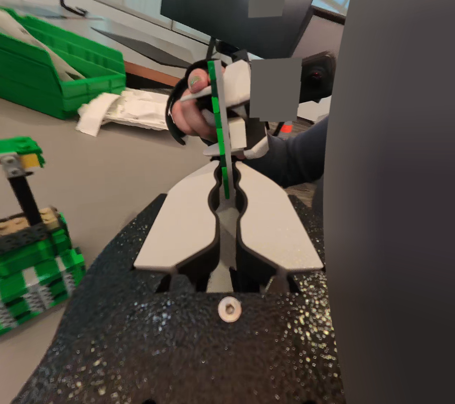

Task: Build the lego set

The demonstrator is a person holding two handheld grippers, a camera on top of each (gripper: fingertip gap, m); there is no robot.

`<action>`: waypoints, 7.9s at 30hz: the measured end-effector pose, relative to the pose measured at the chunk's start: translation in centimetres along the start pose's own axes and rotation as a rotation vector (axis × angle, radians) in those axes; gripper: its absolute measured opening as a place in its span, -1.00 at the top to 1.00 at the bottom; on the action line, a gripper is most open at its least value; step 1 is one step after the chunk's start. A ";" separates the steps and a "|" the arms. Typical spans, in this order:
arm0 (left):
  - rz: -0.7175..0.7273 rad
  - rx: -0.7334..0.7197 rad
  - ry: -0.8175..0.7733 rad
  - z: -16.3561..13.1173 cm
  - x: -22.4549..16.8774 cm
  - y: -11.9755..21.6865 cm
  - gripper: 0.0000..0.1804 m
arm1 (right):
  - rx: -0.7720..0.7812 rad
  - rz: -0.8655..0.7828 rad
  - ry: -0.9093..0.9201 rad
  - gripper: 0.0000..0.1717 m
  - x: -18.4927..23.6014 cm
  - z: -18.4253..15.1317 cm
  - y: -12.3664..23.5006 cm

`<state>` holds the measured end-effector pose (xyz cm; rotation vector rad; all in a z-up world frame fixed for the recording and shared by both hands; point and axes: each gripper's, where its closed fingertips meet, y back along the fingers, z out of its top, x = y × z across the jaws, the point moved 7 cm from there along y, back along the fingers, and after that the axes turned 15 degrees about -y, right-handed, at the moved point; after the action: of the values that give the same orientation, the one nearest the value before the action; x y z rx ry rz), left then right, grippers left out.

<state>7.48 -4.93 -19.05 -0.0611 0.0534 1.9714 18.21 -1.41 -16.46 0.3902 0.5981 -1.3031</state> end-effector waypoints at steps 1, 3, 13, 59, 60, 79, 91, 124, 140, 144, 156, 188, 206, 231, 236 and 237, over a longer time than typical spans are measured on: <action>0.031 -0.005 -0.038 0.3 -0.1 0.1 0.93 | -0.039 -0.040 -0.008 0.68 -0.2 0.4 0.1; 0.118 0.003 -0.156 0.9 -0.2 0.6 0.93 | -0.132 -0.120 -0.094 0.68 -0.8 1.1 0.9; 0.271 0.158 -0.570 2.5 -1.4 0.2 0.94 | -0.054 0.104 -0.540 0.65 -1.1 1.3 0.6; 0.206 -0.247 -0.222 2.1 2.2 2.1 0.65 | -0.166 0.114 -0.963 0.45 -6.1 -1.2 0.1; 0.277 -0.221 -0.285 2.1 2.3 2.4 0.65 | -0.128 0.065 -0.944 0.42 -6.2 -1.1 0.0; 0.308 0.123 -0.511 1.2 1.8 1.9 0.52 | 0.186 0.173 -0.698 0.59 -4.7 -0.5 -1.1; 0.255 0.164 -0.420 1.1 2.1 1.0 0.64 | 0.180 0.211 -0.697 0.57 -4.2 -1.4 -1.4; 0.531 -0.089 -0.262 -5.7 8.8 5.4 0.65 | 0.386 0.216 -1.009 0.32 -1.9 -15.1 -1.5; 0.452 -0.094 -0.283 -5.6 9.7 4.6 0.65 | 0.316 0.247 -1.005 0.37 -1.5 -14.5 -2.0; 0.428 -0.090 -0.282 -5.6 9.9 4.7 0.65 | 0.294 0.214 -0.993 0.43 -2.3 -14.9 -1.7; 0.364 -0.094 -0.281 -5.6 10.5 4.9 0.65 | 0.281 0.234 -0.927 0.63 -2.1 -14.7 -2.6; 0.314 0.159 -0.003 -7.3 10.5 6.2 0.65 | 0.369 0.027 -0.846 1.00 -2.2 -15.0 -3.1; 0.289 -0.118 -0.166 -5.3 10.5 5.7 0.65 | 0.282 0.129 -0.918 1.00 -3.2 -15.5 -2.8; 0.306 -0.187 -0.192 -5.4 10.1 8.2 0.65 | 0.174 0.248 -0.877 0.03 -3.9 -15.4 -4.7; 0.282 -0.177 -0.201 -5.4 10.0 7.8 0.65 | 0.221 0.306 -0.845 0.01 -3.9 -16.2 -5.2; 0.280 -0.179 -0.201 -5.4 9.9 7.8 0.65 | 0.228 0.317 -0.835 -0.01 -3.8 -16.2 -5.3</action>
<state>-3.49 0.78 -25.07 0.0297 -0.2578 2.2477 9.36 9.83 -26.59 0.0901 -0.3074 -1.0997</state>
